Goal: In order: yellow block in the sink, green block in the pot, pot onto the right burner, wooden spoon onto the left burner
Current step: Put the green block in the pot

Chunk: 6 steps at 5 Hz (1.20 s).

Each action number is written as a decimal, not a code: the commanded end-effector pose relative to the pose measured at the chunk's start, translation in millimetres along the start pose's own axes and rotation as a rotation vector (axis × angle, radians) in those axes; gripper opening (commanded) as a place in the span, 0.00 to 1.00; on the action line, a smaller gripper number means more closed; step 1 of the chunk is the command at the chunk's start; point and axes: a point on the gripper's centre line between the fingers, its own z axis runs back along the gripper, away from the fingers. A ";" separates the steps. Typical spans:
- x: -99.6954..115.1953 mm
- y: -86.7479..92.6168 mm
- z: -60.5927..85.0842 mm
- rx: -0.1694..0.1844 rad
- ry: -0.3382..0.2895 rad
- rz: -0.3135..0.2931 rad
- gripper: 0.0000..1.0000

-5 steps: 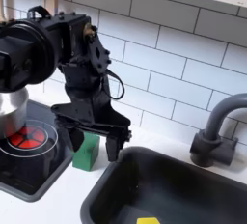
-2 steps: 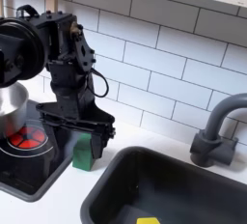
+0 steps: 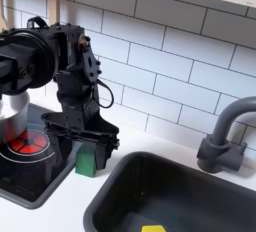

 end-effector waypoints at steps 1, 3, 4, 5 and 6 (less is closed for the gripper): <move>5.2 -0.4 -12.8 -0.001 0.024 0.001 1.00; 11.3 3.5 -24.4 -0.013 0.042 0.001 1.00; 14.7 3.8 -23.5 -0.012 0.036 -0.010 1.00; 13.6 2.3 -25.4 -0.015 0.030 -0.015 0.00; 14.8 1.9 -25.9 -0.015 0.028 -0.017 0.00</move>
